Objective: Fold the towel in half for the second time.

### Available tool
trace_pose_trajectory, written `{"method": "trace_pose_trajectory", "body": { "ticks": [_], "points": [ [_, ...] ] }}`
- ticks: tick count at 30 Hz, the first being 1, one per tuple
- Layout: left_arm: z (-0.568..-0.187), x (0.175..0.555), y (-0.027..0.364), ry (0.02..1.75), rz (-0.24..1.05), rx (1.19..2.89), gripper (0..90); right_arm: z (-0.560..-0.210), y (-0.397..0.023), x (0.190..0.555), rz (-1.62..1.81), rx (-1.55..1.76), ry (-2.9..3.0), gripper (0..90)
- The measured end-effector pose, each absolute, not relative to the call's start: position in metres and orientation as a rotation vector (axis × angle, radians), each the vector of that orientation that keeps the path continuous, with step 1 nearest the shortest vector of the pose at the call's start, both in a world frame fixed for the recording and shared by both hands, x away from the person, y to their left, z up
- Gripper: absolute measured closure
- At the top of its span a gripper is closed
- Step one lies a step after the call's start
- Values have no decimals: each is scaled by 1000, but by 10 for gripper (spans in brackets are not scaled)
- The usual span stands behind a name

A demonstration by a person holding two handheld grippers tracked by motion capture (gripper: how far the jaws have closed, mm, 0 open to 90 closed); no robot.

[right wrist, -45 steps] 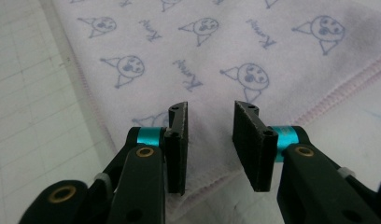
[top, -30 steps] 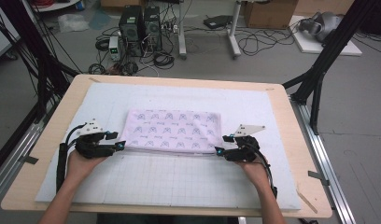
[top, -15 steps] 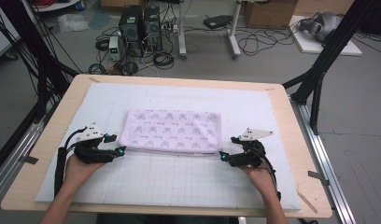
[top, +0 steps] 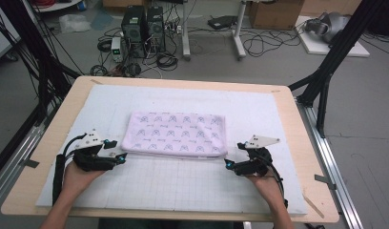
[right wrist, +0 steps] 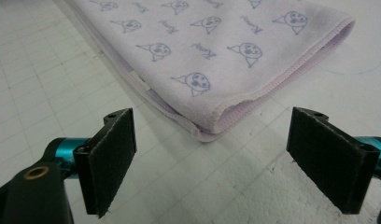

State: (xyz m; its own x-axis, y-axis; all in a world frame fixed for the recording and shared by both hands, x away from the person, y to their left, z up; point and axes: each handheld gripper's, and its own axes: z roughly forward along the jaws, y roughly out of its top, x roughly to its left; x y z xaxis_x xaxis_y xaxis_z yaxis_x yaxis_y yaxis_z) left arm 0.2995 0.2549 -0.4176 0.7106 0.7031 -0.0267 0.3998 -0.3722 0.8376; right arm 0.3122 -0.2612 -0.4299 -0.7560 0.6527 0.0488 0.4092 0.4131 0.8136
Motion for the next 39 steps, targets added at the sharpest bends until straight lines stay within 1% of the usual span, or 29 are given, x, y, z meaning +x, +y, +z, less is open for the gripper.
{"method": "trace_pose_trajectory", "body": {
  "ticks": [27, 39],
  "points": [
    [-418, 276, 264, 848, 445, 2006, 340, -428, -280, 287, 1327, 948, 2326, 125],
    [-418, 266, 268, 840, 453, 2004, 337, -429, -285, 271, 1320, 950, 2323, 124]
  ]
}}
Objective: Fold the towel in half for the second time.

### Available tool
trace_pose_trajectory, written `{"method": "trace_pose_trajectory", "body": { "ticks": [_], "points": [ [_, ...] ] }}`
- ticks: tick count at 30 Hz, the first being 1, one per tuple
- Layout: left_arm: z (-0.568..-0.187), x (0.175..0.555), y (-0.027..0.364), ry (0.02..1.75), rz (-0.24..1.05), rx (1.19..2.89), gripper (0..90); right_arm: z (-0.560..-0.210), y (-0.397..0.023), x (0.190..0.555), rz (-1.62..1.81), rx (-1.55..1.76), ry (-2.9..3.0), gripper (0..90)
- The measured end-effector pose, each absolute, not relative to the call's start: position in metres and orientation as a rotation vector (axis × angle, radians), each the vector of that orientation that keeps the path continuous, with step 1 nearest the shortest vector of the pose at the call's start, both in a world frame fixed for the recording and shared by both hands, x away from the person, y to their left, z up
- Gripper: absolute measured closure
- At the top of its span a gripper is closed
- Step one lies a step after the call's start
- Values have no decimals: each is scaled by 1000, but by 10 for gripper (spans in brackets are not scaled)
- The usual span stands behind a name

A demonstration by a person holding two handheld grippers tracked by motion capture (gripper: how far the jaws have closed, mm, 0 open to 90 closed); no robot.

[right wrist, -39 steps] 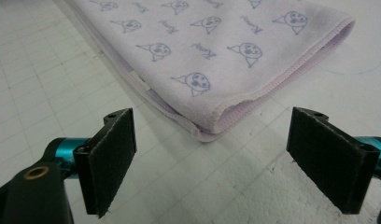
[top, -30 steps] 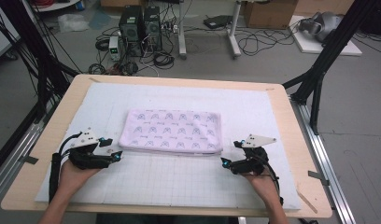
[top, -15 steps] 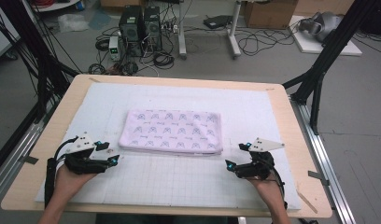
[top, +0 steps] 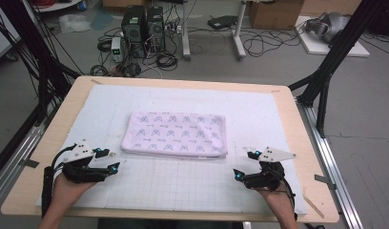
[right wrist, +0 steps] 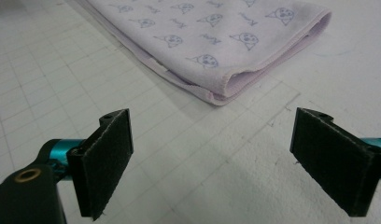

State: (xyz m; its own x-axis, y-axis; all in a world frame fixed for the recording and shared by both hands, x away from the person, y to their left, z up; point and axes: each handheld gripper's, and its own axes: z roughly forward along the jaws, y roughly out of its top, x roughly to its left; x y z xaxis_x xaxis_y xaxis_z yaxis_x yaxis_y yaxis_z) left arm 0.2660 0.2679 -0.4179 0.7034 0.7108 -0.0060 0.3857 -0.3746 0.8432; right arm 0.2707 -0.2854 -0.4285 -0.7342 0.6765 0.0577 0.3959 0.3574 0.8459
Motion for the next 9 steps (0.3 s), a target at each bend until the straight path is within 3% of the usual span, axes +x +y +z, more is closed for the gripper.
{"method": "trace_pose_trajectory", "body": {
  "ticks": [9],
  "points": [
    [-418, 265, 267, 835, 454, 1999, 335, -431, -282, 270, 1316, 938, 2339, 124]
  ]
}}
